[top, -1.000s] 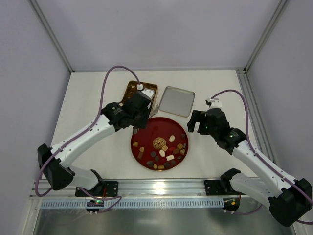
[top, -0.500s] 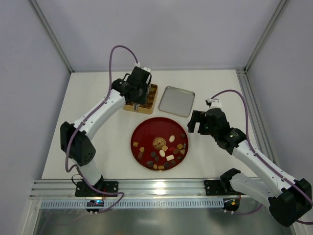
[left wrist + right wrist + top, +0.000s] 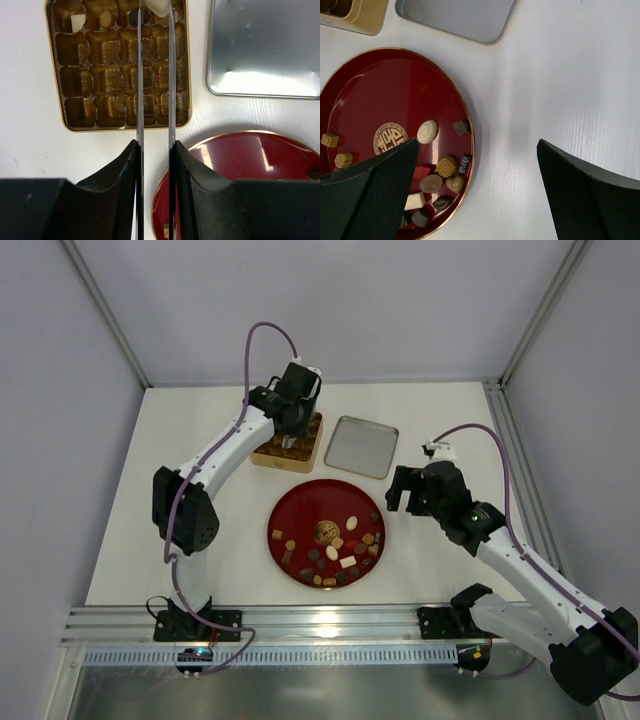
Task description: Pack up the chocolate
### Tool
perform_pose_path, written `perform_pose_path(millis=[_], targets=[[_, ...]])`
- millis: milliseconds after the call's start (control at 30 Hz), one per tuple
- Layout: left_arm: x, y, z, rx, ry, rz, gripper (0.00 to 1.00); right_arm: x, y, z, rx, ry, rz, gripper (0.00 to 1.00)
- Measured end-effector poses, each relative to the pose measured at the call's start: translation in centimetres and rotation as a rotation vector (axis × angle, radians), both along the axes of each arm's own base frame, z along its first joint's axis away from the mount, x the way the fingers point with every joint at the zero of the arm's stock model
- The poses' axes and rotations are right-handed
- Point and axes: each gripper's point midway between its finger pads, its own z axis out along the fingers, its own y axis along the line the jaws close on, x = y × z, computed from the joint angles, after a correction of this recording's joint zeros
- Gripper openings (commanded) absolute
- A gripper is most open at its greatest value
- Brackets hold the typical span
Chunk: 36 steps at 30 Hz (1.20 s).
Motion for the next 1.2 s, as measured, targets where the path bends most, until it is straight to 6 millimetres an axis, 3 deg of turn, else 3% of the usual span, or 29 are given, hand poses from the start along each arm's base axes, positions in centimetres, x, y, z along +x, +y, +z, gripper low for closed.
perform_pose_path(millis=[300,900,1200], targets=[[0.4,-0.2,-2.7,0.04,0.046,-0.011,0.31,0.0,0.0,0.0,0.0,0.0,-0.002,1.0],[0.5,-0.2,-2.8,0.054,0.045,-0.03,0.43,0.0,-0.1,0.0,0.0,0.0,-0.002,1.0],[0.7,-0.3,-2.0,0.044,0.029,-0.03,0.44,0.0,-0.1,0.0,0.0,0.0,-0.003,1.0]])
